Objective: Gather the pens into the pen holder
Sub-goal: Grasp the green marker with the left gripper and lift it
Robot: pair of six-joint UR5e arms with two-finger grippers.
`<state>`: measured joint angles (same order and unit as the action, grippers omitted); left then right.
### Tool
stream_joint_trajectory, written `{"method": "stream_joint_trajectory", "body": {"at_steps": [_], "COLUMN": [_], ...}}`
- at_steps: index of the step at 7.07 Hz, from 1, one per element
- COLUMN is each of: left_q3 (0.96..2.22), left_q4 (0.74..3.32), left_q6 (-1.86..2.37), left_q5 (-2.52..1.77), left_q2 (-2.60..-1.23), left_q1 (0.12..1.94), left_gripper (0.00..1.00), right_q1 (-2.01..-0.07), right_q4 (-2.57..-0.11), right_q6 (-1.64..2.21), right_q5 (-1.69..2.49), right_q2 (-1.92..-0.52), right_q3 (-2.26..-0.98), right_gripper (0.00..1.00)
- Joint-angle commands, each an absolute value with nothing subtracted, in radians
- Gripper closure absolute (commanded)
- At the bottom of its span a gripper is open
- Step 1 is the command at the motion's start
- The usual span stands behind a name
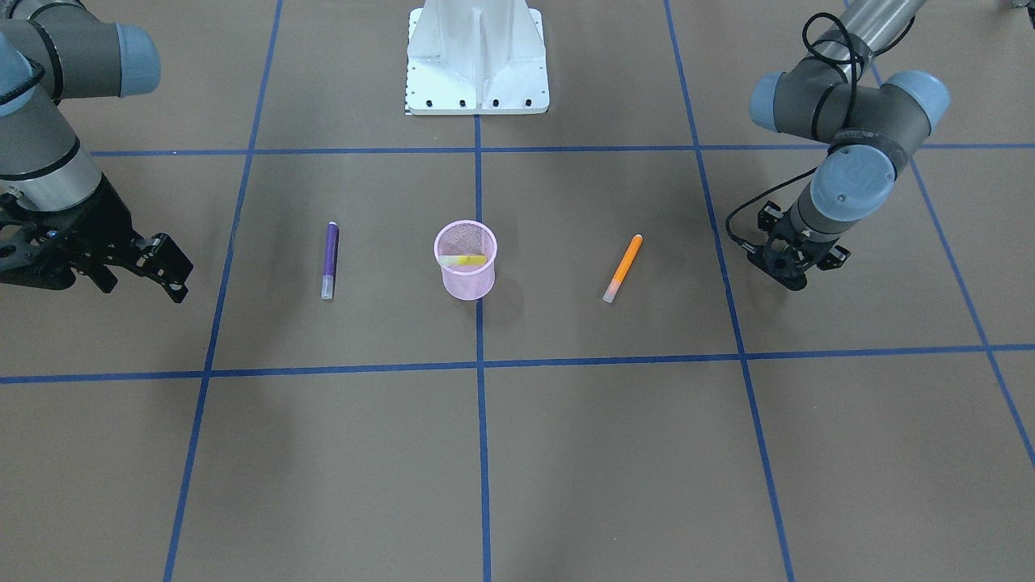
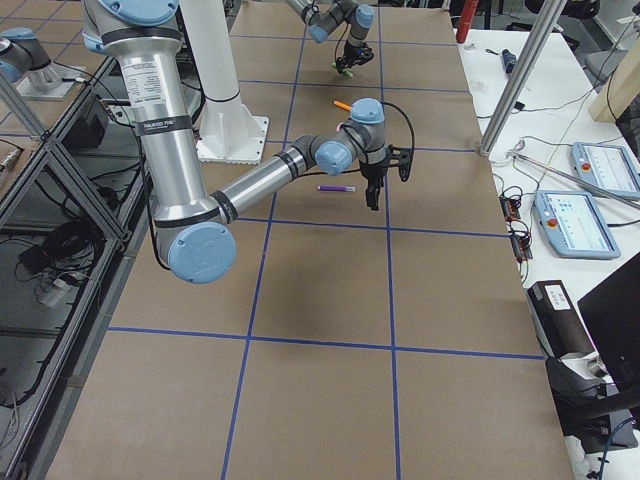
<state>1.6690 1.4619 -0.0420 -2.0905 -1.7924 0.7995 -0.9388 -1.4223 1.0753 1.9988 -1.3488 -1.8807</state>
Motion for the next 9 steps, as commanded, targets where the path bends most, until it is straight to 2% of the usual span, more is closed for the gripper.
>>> {"method": "stream_joint_trajectory", "body": {"at_steps": [1,3,4,6,8,9], "left_q3": [1.667,1.667,1.667,1.701,1.816,1.866], "left_q4": [1.462,1.462,1.462,1.459,1.445,1.448], "left_q6": [-0.046,-0.046,-0.040,-0.035,0.015,0.141], "left_q5": [-2.089,-2.089,-2.089,-2.091,-2.100,-2.097], "left_q2": [-1.790,-1.787,-1.786,-1.784,-1.799,-1.863], "left_q1": [0.801,0.801,0.801,0.807,0.810,0.805], "left_gripper": [0.59,0.89,1.00,1.00,1.00,1.00], "right_q1": [-0.939,-0.939,-0.939,-0.939,-0.940,-0.940], "right_q4": [-1.422,-1.422,-1.422,-1.422,-1.420,-1.420], "right_q6": [1.075,1.075,1.075,1.075,1.072,1.072], "right_q5": [1.999,1.999,1.999,1.999,1.999,1.999], "right_q2": [-1.350,-1.350,-1.350,-1.350,-1.348,-1.350], "right_q3": [-1.881,-1.879,-1.881,-1.881,-1.881,-1.881], "right_gripper": [0.00,0.00,0.00,0.00,0.00,0.00]}}
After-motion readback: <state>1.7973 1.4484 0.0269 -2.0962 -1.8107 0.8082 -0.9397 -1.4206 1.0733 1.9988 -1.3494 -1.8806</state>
